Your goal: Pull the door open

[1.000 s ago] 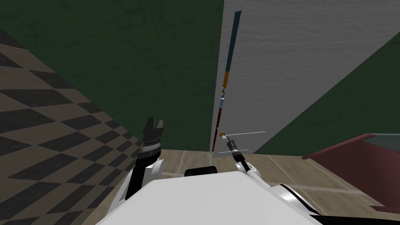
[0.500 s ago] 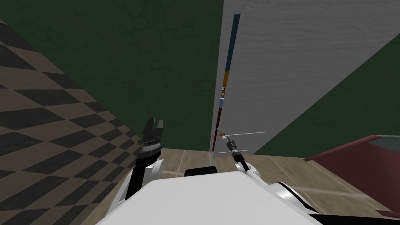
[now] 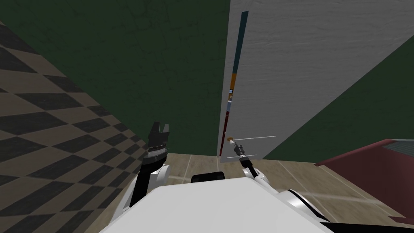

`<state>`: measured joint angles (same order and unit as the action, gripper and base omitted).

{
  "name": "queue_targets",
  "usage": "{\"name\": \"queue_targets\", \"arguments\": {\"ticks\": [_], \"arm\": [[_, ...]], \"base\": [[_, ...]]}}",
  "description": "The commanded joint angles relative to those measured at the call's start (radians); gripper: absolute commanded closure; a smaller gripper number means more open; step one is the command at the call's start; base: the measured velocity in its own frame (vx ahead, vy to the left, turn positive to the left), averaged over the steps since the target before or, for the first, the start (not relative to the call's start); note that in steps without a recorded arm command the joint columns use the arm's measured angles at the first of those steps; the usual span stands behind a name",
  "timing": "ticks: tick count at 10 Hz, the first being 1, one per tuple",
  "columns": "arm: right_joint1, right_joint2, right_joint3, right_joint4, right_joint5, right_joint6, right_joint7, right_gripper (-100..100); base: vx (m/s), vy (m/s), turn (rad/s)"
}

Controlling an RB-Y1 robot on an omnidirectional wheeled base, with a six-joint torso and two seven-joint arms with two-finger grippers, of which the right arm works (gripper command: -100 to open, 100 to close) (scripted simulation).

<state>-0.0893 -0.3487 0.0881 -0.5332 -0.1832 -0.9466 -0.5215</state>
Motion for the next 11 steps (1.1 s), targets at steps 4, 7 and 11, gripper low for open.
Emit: {"name": "queue_targets", "arguments": {"ticks": [4,7,11], "arm": [[-0.008,0.011,0.014,-0.005,-0.029,0.01,-0.115,-100],[-0.01,0.014,0.019,-0.006,-0.038,0.014,-0.152,-100],[-0.018,0.026,0.034,-0.011,-0.068,0.024,-0.253,-100]], "base": [[-0.054,-0.025,0.007],[-0.035,0.028,0.033],[-0.054,-0.008,0.023]]}}
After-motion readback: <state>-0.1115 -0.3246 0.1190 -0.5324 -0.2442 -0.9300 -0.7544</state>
